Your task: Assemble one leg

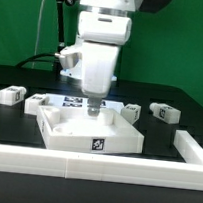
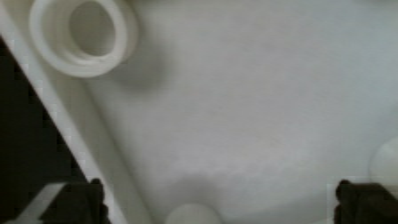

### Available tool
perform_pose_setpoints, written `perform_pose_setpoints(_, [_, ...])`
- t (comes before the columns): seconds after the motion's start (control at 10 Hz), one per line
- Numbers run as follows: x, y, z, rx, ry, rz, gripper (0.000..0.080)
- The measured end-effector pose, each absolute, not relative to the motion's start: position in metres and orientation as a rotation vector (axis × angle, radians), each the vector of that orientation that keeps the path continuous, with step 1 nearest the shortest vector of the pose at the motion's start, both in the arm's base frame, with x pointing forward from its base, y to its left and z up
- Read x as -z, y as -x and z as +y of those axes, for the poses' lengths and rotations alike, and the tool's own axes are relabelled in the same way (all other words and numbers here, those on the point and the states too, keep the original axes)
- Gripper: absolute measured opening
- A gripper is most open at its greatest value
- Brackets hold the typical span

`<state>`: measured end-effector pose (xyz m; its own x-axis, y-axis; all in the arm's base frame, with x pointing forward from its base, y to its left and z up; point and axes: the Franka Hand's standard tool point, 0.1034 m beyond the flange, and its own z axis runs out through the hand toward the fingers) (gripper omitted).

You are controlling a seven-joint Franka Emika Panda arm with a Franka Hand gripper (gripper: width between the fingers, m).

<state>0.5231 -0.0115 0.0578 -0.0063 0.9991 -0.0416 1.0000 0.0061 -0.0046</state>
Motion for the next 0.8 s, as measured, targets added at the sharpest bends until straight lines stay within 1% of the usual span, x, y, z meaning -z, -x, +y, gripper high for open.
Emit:
perform_pose_setpoints(0.5, [-0.053, -0.520, -0.012, 0.093, -2.100, 2.275, 0.0650])
perform_pose_setpoints(0.6, [-0.051, -0.515, -0.013, 0.100, -2.088, 2.294, 0.0650])
perform_pose_setpoints(0.7, [-0.048, -0.501, -0.018, 0.107, -2.064, 2.329, 0.0650])
perform_pose_setpoints(0.8, [-0.044, -0.478, -0.026, 0.105, -2.040, 2.365, 0.0650])
